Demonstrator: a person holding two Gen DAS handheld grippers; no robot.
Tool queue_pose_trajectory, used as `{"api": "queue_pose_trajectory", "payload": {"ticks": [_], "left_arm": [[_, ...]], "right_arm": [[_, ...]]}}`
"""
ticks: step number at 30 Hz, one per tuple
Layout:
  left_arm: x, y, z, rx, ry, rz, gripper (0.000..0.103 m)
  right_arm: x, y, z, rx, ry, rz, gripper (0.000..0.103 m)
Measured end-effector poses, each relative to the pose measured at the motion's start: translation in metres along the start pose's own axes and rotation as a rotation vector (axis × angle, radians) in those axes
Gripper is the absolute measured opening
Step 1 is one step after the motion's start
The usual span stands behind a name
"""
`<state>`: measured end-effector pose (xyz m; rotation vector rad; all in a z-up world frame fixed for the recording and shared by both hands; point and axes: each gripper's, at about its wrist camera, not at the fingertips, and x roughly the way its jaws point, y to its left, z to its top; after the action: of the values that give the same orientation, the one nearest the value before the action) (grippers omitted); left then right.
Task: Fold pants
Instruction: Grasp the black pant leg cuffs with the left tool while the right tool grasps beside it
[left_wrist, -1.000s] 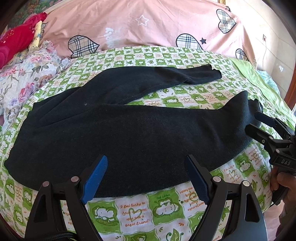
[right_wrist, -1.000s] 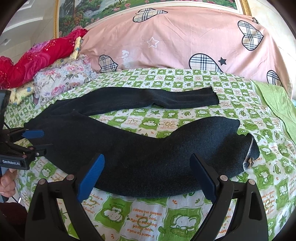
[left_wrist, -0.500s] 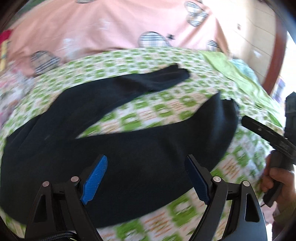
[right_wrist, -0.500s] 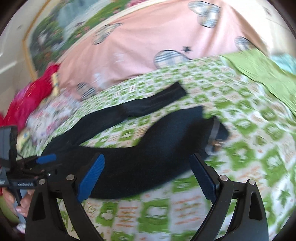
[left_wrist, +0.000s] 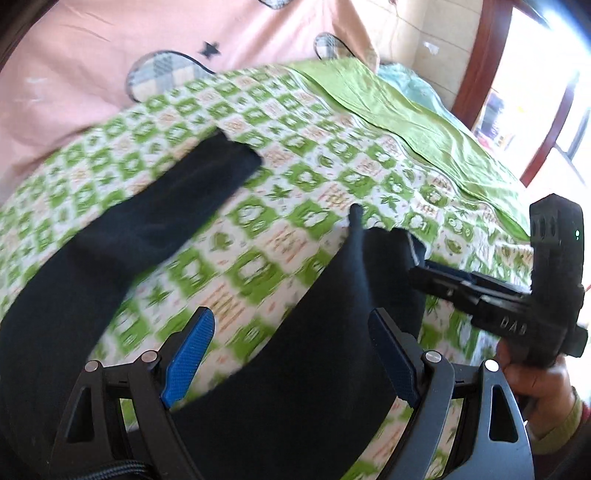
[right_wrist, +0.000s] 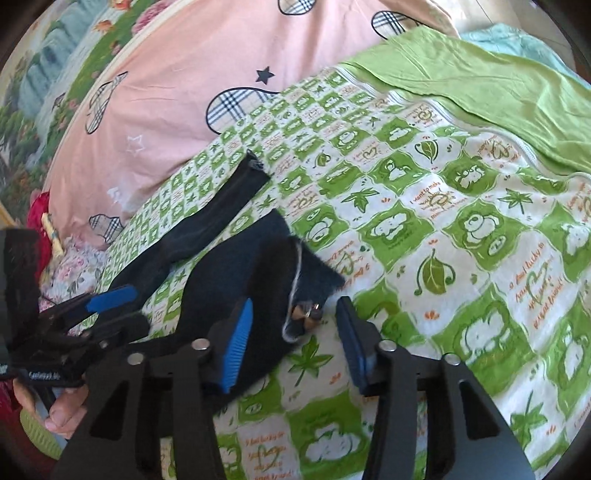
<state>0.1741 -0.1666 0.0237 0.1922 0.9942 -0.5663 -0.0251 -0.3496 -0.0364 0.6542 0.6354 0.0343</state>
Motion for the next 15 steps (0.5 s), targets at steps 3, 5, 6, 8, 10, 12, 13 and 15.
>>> {"api": "queue_pose_trajectory", "payload": {"ticks": [3, 5, 6, 8, 10, 12, 13, 15], "left_arm": [[0.022, -0.004, 0.016, 0.03, 0.041, -0.045, 0.086], [0.035, -0.007, 0.023, 0.046, 0.065, -0.074, 0.08], [0.044, -0.009, 0.027, 0.051, 0.086, -0.082, 0.066], [0.06, -0.012, 0.031, 0.062, 0.138, -0.119, 0.028], [0.07, -0.017, 0.031, 0.067, 0.155, -0.153, 0.018], [0.07, -0.025, 0.031, 0.095, 0.141, -0.157, 0.015], [0.069, -0.029, 0.032, 0.103, 0.134, -0.165, 0.014], [0.065, -0.037, 0.033, 0.118, 0.113, -0.182, 0.014]], "right_arm": [[0.01, -0.002, 0.006, 0.031, 0.024, -0.007, 0.035], [0.013, -0.004, 0.008, 0.046, 0.03, 0.002, 0.016], [0.014, -0.005, 0.008, 0.051, 0.032, 0.007, 0.014], [0.013, -0.006, 0.008, 0.057, 0.024, 0.015, 0.009], [0.007, -0.007, 0.007, 0.058, 0.005, 0.018, 0.007], [-0.002, -0.007, 0.007, 0.062, -0.015, 0.024, 0.007], [-0.006, -0.007, 0.006, 0.064, -0.024, 0.026, 0.007], [-0.019, -0.008, 0.005, 0.068, -0.046, 0.025, 0.007]]}}
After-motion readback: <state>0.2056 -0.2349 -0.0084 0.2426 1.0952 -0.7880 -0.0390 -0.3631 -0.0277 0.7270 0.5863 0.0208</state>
